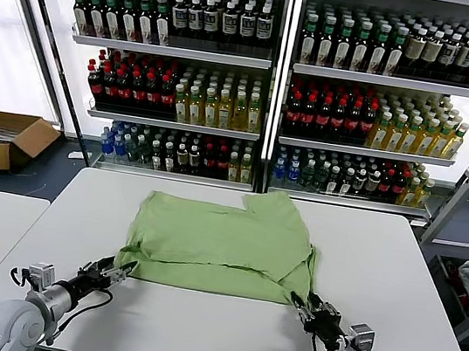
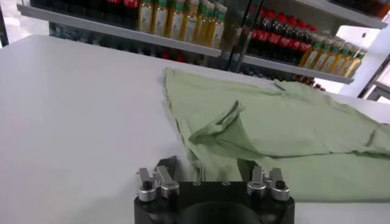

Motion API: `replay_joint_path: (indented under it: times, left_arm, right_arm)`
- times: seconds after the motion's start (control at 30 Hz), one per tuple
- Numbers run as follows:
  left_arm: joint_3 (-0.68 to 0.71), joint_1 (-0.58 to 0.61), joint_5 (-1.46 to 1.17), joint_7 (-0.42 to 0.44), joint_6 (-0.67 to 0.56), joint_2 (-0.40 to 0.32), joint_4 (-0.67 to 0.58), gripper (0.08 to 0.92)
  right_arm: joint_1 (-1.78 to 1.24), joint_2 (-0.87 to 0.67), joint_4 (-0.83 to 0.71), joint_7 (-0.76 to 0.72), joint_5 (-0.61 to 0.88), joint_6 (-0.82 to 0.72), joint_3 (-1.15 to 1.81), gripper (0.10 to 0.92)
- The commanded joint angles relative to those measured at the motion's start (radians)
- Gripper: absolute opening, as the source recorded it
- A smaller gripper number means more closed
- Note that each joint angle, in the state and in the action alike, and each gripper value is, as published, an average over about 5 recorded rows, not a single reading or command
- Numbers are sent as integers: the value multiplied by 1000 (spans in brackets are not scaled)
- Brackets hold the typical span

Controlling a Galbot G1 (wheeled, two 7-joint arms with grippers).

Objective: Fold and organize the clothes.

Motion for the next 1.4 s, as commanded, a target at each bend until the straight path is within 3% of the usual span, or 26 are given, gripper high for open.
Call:
replay_joint_path:
  times: [0.03, 0.17, 0.57, 1.03, 1.2, 1.4]
  left_arm:
    - [2, 2, 5, 1, 5, -4, 7, 541]
    - [3, 10, 5, -3, 5, -1, -1, 420]
    - [3, 66, 43, -94, -2, -9, -93, 102]
    - [-186, 413, 117, -110, 45, -52, -415, 87]
    - [-259, 554, 142, -101, 65, -96, -490, 87]
    - [-298, 641, 184, -81, 68, -123, -538, 87]
  right_arm:
    - [-8, 0, 4, -1, -4, -6, -1, 256]
    - [-12, -6, 8, -16, -3, 6, -2, 170]
    - [-83, -47, 78, -52, 28, 25, 29, 159]
    - [-420, -81, 299, -70, -22, 28, 153, 159]
    - [-525, -72, 355, -73, -51, 45, 181, 159]
    - [-569, -59, 400, -30, -46, 16, 193, 160]
